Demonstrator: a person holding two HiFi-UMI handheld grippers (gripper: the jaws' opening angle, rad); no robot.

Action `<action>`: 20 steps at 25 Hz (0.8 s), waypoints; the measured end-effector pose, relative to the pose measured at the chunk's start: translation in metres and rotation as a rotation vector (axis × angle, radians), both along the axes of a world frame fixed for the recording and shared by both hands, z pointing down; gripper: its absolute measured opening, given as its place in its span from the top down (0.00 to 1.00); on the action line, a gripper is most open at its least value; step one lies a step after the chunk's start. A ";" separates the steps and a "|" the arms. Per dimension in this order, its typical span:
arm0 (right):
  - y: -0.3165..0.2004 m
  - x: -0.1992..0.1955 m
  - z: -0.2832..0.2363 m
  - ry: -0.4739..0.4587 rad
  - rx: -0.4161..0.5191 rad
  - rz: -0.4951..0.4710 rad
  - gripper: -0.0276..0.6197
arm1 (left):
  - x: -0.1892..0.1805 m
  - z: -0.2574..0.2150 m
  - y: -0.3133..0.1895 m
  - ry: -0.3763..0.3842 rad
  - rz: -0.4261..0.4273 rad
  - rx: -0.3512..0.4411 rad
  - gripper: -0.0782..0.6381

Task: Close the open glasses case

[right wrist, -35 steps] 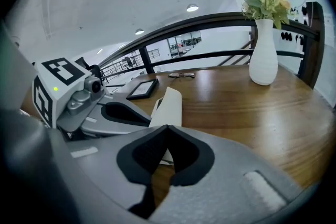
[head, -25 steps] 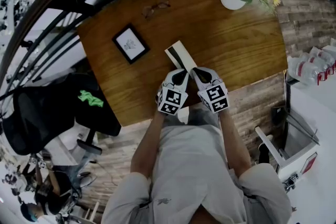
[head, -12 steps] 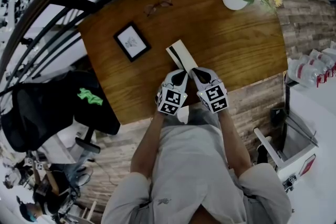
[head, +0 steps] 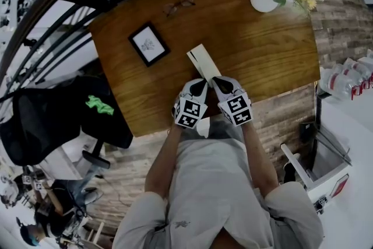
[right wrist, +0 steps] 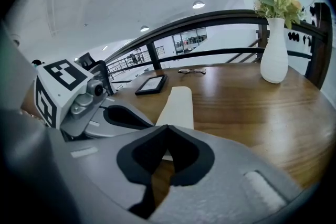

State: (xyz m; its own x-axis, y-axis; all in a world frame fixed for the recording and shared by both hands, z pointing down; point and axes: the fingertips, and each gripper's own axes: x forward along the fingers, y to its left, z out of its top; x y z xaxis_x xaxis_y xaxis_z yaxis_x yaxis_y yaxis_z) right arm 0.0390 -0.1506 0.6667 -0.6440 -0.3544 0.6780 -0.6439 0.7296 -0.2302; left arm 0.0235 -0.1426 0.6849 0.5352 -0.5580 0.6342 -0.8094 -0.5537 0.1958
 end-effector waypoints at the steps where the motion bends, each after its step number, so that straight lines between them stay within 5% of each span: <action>1: 0.000 -0.001 0.000 0.001 -0.001 -0.002 0.95 | -0.001 0.001 0.001 -0.002 0.000 -0.003 0.86; 20: 0.009 -0.012 0.012 0.013 -0.013 -0.036 0.95 | -0.012 0.012 0.009 -0.042 -0.004 -0.054 0.86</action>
State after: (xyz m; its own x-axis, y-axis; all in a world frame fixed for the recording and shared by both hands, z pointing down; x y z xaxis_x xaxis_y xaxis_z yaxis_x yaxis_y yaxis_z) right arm 0.0272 -0.1420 0.6784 -0.6472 -0.3222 0.6909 -0.6206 0.7491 -0.2320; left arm 0.0110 -0.1338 0.6973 0.5048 -0.5243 0.6857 -0.8200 -0.5396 0.1911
